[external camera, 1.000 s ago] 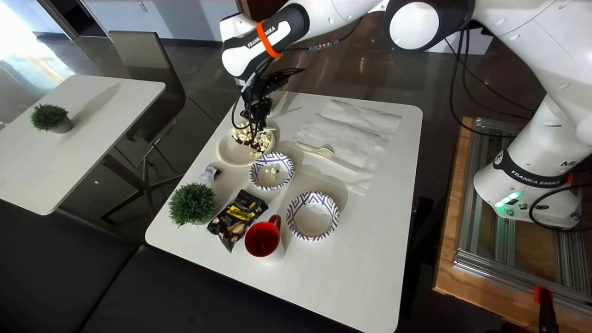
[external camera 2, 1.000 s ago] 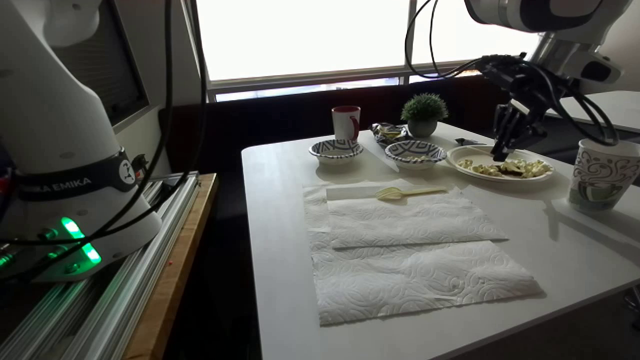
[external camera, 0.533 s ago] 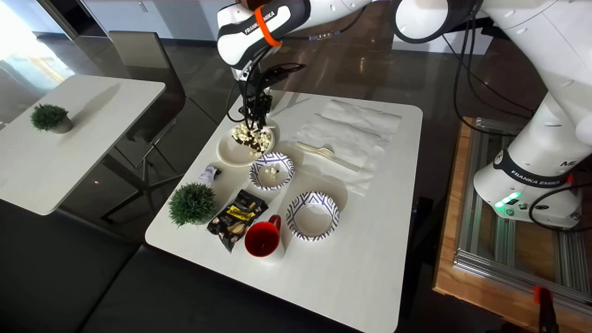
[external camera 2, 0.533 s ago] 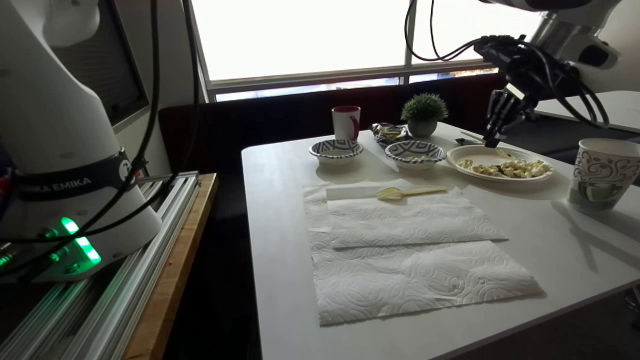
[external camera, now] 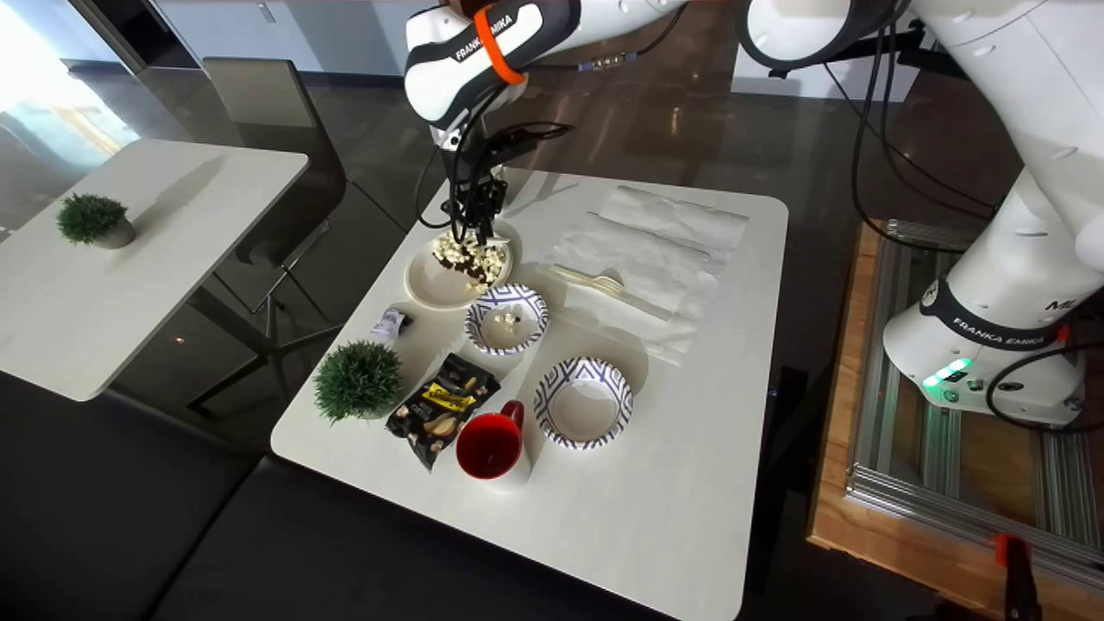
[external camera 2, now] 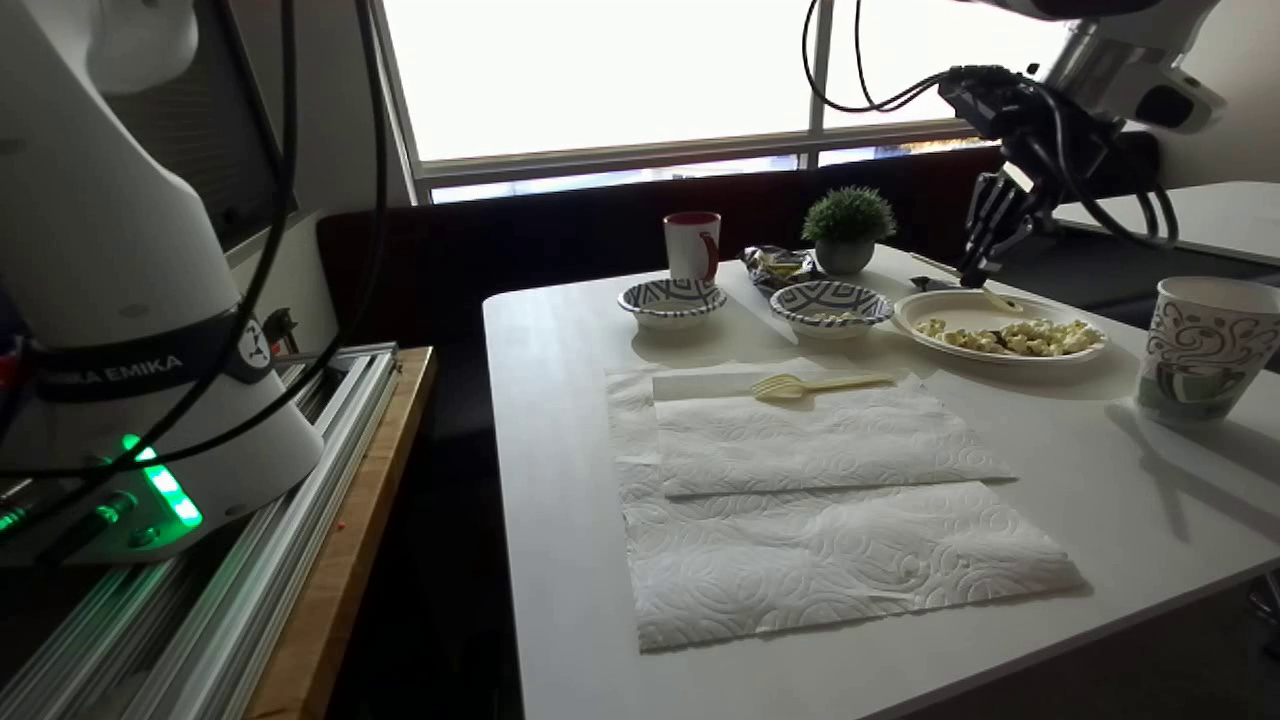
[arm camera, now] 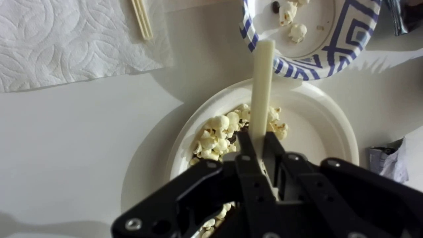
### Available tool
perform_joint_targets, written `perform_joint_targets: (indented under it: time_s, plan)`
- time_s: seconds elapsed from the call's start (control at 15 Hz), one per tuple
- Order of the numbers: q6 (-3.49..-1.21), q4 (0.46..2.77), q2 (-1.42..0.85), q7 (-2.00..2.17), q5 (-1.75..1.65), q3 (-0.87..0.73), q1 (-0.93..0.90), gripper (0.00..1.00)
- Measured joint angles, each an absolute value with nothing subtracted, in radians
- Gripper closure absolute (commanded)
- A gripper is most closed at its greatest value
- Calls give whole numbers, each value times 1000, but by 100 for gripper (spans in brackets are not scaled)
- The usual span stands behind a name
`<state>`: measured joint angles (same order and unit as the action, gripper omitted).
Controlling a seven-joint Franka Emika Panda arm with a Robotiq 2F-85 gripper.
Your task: Use the white spoon to place some contents from the white plate into the black and white bowl on the left.
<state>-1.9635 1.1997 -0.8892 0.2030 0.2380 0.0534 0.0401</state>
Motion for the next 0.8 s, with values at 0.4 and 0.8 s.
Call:
perform_joint_targets:
  time_s: [0.4, 0.8]
  plan:
    - [-2200, 1426, -749, 51, 232, 51, 48, 87]
    - [-2210, 1465, -722, 28, 232, 52, 50, 97]
